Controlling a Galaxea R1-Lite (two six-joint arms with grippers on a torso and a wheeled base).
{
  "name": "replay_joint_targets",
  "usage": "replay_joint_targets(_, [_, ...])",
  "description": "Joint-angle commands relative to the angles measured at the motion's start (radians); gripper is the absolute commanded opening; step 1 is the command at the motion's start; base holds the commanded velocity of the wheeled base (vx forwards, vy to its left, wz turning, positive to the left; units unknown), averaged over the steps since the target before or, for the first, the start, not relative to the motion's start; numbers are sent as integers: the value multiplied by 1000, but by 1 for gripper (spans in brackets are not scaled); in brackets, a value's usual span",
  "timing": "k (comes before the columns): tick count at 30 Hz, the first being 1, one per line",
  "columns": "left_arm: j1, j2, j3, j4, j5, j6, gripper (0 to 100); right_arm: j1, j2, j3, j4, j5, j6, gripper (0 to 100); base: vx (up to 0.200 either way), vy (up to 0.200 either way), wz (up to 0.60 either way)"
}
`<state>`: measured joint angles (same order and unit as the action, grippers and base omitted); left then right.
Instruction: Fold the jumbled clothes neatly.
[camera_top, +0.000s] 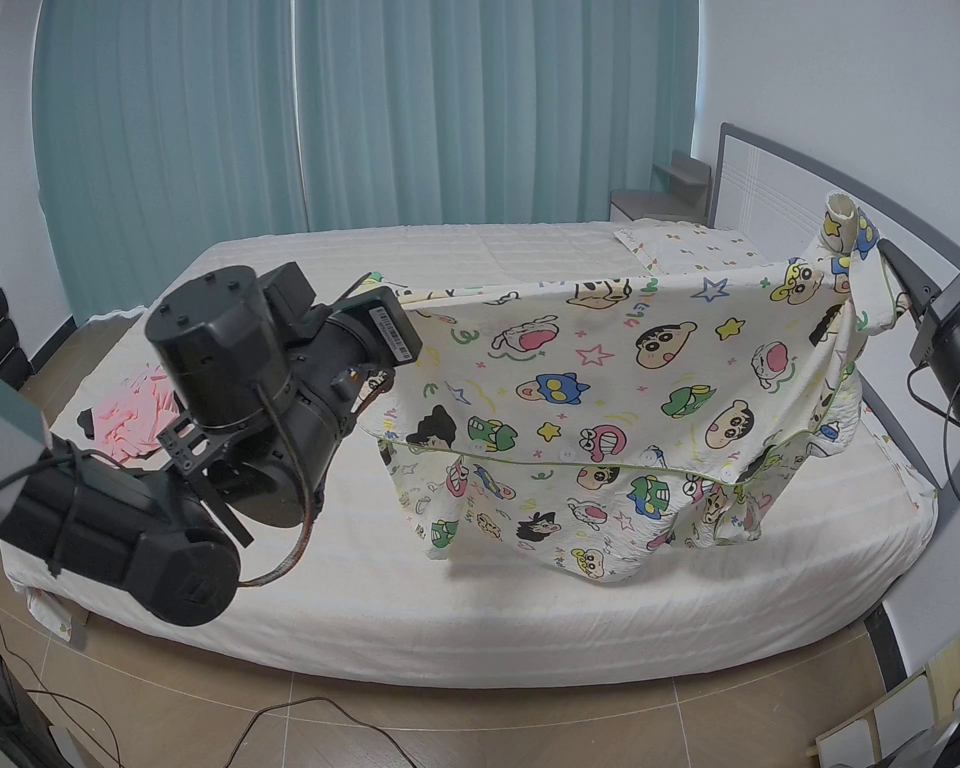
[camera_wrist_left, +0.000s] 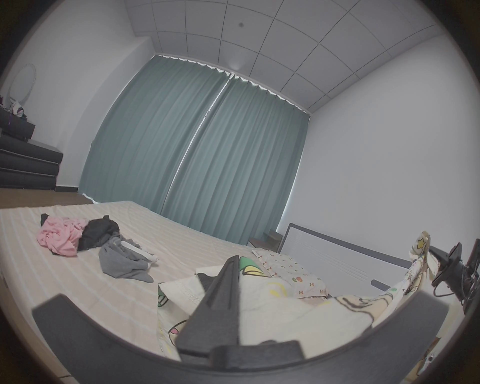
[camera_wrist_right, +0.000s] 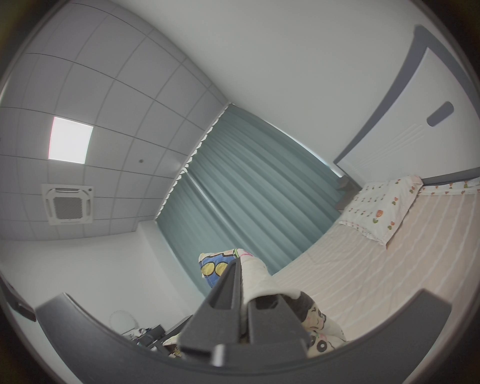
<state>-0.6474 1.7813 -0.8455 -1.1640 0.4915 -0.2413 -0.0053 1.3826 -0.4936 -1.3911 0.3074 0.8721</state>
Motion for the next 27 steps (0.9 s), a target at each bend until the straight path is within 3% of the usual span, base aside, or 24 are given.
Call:
replay_joint_targets(1, [-1,-138,82,-2,-7,33,0,5,-149,20,4,64,-4,0,0,0,0])
replay_joint_targets(10, [5,-230,204,9,-7,34,0,1,-183,38,17,99,-5,0,0,0,0])
replay_joint_targets(23, [20,-128,296,3,-5,22,0,-5,20,66,12,110,-50,0,0,0,0])
replay_joint_targets(27, [26,-39,256,0,-11,-82,0,-13,148,52,-3,104,-122,0,50,0,0])
